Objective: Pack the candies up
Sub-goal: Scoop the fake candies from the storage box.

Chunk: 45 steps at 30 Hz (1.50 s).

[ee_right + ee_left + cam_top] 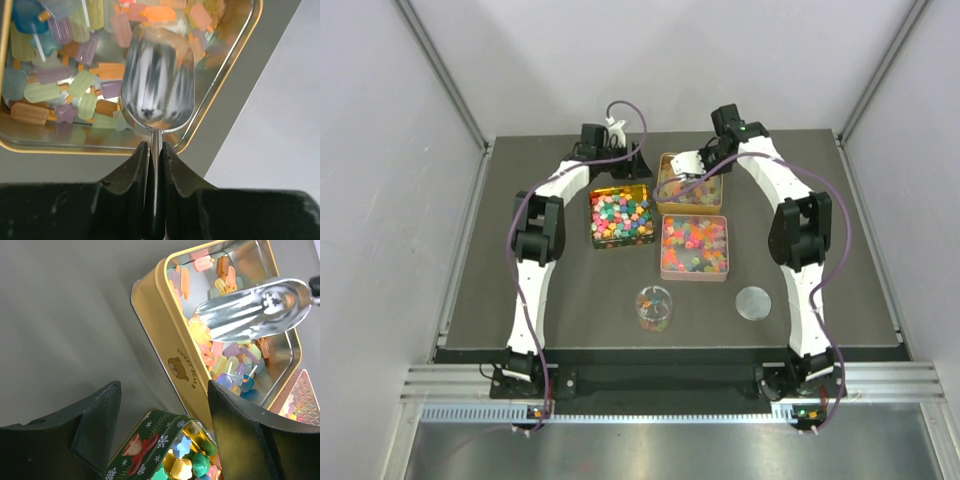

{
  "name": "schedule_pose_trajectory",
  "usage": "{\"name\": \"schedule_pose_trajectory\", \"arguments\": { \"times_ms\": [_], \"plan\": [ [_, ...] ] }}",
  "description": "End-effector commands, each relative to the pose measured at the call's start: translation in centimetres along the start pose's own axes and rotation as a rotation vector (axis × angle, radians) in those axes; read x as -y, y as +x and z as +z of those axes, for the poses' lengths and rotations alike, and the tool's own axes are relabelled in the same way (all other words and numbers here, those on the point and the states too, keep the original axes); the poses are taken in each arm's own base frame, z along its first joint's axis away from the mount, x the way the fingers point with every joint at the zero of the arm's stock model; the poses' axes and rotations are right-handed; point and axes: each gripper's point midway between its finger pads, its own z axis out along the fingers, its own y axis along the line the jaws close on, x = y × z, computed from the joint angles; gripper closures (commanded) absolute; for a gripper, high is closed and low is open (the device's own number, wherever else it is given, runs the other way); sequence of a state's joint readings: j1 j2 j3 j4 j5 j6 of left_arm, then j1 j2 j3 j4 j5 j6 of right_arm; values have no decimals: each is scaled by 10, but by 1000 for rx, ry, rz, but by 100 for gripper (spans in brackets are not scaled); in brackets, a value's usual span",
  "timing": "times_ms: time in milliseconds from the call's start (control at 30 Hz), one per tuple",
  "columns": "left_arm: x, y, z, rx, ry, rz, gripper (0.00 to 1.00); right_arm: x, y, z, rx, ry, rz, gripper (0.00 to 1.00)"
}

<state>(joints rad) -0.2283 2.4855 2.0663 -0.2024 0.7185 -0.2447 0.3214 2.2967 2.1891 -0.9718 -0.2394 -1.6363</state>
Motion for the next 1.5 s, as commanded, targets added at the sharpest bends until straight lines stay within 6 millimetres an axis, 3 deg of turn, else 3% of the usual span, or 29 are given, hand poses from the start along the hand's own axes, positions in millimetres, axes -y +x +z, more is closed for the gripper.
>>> {"name": "schedule_pose_trajectory", "arguments": {
  "times_ms": [0, 333, 633, 867, 1167, 1300, 1367, 1400, 1467],
  "plan": [
    [24, -21, -7, 44, 42, 60, 26, -111, 17, 37, -2, -401, 94, 100],
    [35, -11, -1, 17, 39, 72, 26, -113, 30, 34, -6, -428, -41, 100],
    [34, -17, -2, 32, 13, 94, 26, -119, 30, 25, 6, -479, -207, 100],
    [35, -19, -5, 34, 2, 105, 25, -97, 36, 35, -22, -405, -242, 100],
    [43, -11, -5, 13, 49, 75, 27, -58, 9, 49, -7, -239, -190, 100],
    [46, -14, -7, 18, 60, 74, 28, -42, 4, 57, -16, -129, -36, 100],
    [47, -15, -7, 18, 70, 72, 28, -48, 5, 62, -19, -120, 30, 100],
    [48, -16, -8, 20, 72, 71, 28, -40, 4, 58, -21, -80, 35, 100],
    [47, -21, -10, 32, 70, 72, 28, -49, 2, 61, -22, -85, 46, 100]
  ]
}}
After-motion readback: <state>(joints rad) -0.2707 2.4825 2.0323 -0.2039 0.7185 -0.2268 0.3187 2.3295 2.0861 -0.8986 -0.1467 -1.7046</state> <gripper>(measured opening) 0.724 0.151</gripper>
